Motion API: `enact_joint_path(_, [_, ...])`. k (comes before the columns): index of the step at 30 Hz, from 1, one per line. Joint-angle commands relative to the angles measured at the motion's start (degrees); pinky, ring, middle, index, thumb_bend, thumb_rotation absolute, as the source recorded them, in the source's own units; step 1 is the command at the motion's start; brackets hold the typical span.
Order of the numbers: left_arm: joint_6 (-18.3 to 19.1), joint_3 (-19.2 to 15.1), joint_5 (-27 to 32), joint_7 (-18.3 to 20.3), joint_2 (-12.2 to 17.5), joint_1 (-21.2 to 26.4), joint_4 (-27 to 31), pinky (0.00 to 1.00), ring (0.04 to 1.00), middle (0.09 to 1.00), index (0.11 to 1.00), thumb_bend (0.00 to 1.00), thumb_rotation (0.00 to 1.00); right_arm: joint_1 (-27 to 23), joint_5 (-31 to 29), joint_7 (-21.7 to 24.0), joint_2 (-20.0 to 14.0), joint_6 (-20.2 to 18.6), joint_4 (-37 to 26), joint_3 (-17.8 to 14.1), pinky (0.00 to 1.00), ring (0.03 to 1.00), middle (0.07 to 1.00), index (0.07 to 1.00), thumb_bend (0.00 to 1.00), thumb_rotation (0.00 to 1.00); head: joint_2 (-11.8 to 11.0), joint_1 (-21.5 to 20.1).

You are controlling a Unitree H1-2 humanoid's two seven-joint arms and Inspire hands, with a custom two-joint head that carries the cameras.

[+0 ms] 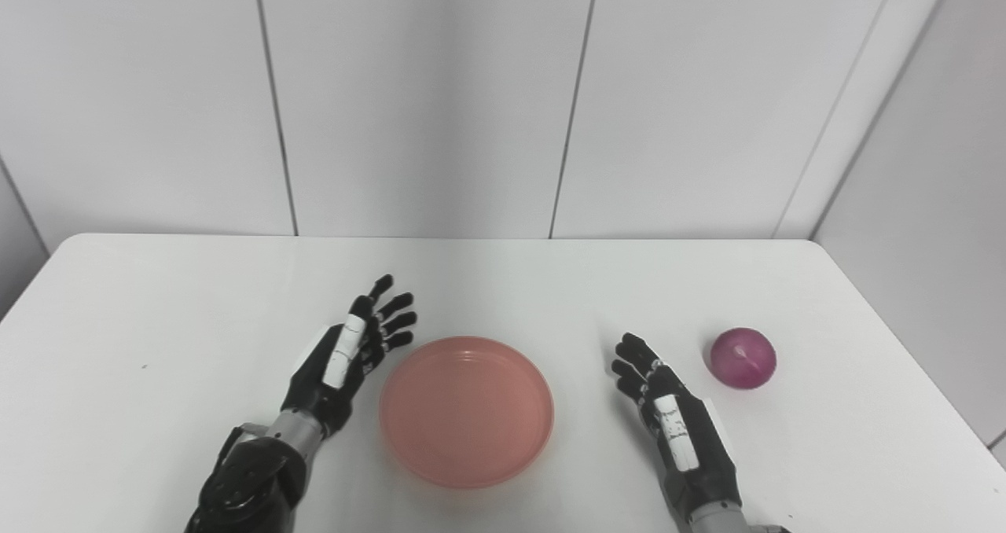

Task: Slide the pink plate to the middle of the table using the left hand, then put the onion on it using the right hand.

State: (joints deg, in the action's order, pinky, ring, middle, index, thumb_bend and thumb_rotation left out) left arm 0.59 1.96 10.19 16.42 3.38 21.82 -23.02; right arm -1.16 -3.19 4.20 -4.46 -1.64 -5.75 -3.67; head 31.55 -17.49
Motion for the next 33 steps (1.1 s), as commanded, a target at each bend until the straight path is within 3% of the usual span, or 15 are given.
enact_joint_path(1, [4.07,-0.3,0.25,-0.12,0.69,-1.07,-2.35,0.85,0.883,0.917,1.0,0.88,0.94,-3.28,1.52,-0.46,-1.81,-0.34,-3.35,-0.16,0.89,0.87,0.873,0.897,0.88,0.85,-0.02,-0.06])
enact_joint_path(7, [3.25,0.0,-0.4,0.39,1.12,-0.87,-2.71,0.83,0.885,0.922,1.0,0.89,0.95,-6.6,1.01,-0.42,-4.68,-3.96,-6.54,-1.92,0.85,0.851,0.853,0.877,0.95,0.71,-0.08,-0.05])
enact_joint_path(12, [2.38,0.13,-0.75,0.89,1.78,-0.18,-3.72,0.84,0.885,0.921,1.0,0.9,0.94,-9.44,6.94,-0.76,-9.17,-5.59,-9.14,-1.87,0.78,0.837,0.851,0.873,0.95,0.69,-0.51,-0.35])
enact_joint_path(21, [2.35,-0.13,-0.75,0.86,2.08,0.04,-4.2,0.86,0.884,0.917,1.0,0.89,0.95,-13.54,12.01,1.34,-16.59,-6.64,-10.09,-1.8,0.79,0.843,0.875,0.88,1.0,0.52,-0.84,-1.17])
enact_joint_path(33, [3.23,-0.33,-0.49,1.1,2.27,-0.2,-3.53,0.88,0.898,0.923,1.0,0.88,0.96,-20.65,27.89,9.85,-29.73,-12.22,-9.88,3.38,0.75,0.825,0.865,0.851,1.0,0.28,-1.29,-1.91])
